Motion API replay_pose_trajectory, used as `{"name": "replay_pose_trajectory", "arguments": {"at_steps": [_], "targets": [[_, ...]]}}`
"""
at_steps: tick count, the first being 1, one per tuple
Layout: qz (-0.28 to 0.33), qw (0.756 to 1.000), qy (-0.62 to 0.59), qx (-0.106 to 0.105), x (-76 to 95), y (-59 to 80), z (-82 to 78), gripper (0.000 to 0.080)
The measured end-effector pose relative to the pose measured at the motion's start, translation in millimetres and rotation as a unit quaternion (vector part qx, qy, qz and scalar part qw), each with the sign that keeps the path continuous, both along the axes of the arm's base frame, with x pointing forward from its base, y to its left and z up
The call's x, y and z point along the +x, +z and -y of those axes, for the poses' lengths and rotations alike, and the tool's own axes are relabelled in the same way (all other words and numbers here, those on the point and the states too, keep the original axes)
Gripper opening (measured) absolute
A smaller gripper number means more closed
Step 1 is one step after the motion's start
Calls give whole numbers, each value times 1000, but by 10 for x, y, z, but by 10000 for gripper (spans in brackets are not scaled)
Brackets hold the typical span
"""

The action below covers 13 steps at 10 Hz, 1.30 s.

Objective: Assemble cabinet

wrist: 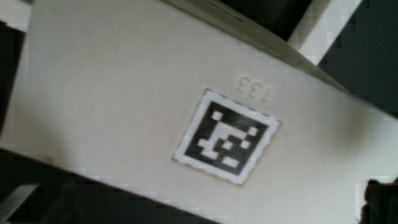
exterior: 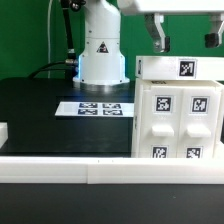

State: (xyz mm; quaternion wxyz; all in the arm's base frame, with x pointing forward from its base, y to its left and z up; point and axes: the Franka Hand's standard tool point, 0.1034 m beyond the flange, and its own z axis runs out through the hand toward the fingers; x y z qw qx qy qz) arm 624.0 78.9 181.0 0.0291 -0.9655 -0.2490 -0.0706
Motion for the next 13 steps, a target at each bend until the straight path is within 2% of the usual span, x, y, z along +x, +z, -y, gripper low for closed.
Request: {"name": "replay_pose_trajectory", "arguments": {"at_steps": [2,3,5,9,10,12,13], "targets": [[5,998,55,-8,2,0,19,797],[9,992,125,-22,-3,-3,38,797],[11,972,229,-45,-31,-17,-19,797],[16,924,374,-73,-45,-35,-73,797],[15,905,417,-81,-51,-73,-47,797],[9,884,459,-86,-69,-167,0,797],[8,886,456,-85,-79,-207,12,797]]}}
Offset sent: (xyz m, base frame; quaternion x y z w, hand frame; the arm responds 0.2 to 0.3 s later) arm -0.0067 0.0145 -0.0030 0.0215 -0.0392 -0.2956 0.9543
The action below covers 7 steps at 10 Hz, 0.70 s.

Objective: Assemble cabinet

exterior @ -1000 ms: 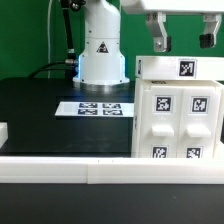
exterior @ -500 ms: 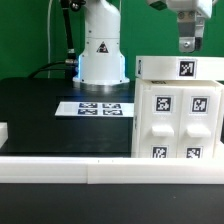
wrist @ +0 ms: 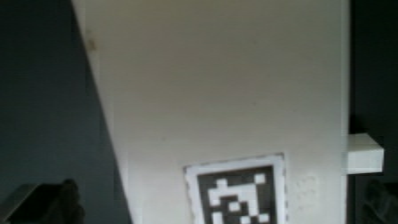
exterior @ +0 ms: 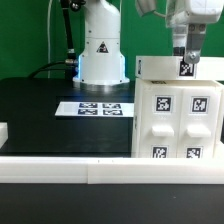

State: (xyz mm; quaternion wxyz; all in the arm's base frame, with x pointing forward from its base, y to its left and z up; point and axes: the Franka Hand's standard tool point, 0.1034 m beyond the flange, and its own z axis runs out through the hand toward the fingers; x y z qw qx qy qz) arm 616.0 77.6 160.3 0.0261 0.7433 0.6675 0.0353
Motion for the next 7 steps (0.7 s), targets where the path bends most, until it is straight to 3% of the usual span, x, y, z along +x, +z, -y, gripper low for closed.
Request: {"name": "replay_pose_trajectory", "arguments": {"at_steps": [4,5,7], "targets": [[-3,1000,-15,1,-10,-46,15,757],[-3,1000,-16,0,-10,-46,23,581],[-3,1000,-25,1,-9,-47,28,558]]}}
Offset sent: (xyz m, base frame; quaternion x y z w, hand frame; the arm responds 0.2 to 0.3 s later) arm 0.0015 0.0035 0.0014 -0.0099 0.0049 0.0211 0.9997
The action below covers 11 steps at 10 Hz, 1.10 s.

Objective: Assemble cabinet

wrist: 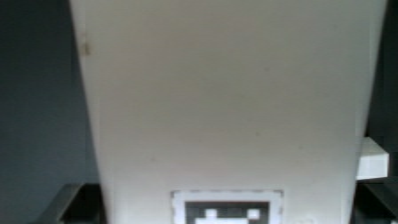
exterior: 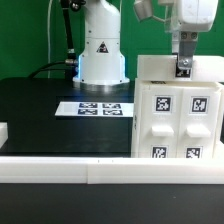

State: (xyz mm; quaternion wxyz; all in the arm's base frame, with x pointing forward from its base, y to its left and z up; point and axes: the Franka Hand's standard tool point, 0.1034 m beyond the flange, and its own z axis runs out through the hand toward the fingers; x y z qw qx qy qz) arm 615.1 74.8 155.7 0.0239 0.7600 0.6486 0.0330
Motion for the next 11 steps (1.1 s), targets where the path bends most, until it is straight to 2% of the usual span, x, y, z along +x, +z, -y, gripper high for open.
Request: {"name": "replay_pose_trajectory", "arguments": {"at_steps": [2,6,10,11], "targets": [[0,1000,-20,2,0,0,5,558],[-2,985,-174,16,-2,-5,5,560],[-2,933,-359,32,0,-9,15,560],[-3,909,-415,37,0,-11,15,560]]}}
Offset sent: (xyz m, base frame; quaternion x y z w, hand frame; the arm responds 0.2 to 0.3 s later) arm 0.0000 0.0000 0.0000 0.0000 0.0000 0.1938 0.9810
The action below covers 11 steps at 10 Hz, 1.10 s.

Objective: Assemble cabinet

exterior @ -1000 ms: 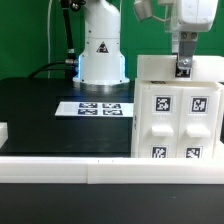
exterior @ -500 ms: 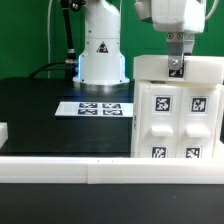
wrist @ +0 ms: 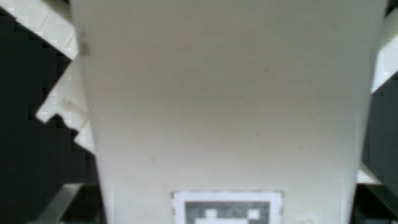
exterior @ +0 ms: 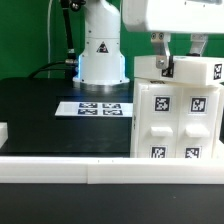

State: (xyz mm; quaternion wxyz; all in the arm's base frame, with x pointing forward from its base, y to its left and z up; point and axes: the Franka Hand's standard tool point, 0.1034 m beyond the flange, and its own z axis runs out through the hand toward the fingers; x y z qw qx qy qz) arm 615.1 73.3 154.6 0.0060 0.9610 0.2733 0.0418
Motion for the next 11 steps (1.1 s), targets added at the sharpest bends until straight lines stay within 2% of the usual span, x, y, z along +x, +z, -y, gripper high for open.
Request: {"name": "replay_pose_trajectory", "arguments": {"at_steps": [4,7,9,10,11], "targets": [[3,986,-165,16,7,0,-59,560],[3,957,-288,29,7,-4,-61,560],[2,916,-398,42,11,-6,-66,560],[1,906,-422,45,10,-6,-71,560],[-1,880,-472,50,7,-7,-92,560]]}}
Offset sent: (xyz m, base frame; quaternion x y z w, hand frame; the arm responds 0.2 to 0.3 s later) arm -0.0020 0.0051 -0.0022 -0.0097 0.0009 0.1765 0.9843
